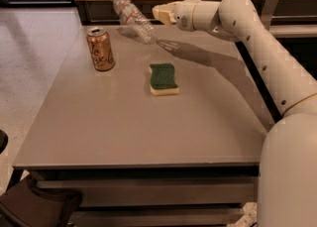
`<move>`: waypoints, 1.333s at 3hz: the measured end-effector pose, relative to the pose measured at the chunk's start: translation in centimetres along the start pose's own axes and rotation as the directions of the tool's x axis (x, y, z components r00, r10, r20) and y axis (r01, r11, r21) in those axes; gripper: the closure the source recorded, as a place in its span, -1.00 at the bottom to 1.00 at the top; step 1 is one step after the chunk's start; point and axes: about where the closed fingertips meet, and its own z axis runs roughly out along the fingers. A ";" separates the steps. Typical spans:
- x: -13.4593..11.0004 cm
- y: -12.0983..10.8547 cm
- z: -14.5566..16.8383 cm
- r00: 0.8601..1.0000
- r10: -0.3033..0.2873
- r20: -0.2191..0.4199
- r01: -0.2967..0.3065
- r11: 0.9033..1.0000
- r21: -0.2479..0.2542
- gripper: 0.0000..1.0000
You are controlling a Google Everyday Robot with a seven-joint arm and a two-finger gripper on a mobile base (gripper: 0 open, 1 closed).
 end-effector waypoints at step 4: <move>0.1 0.8 1.1 1.000 0.003 0.000 -0.003 1.000 -0.019 -0.36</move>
Offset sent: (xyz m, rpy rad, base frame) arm 0.0000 0.0025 -0.0007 0.0003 0.0011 0.0033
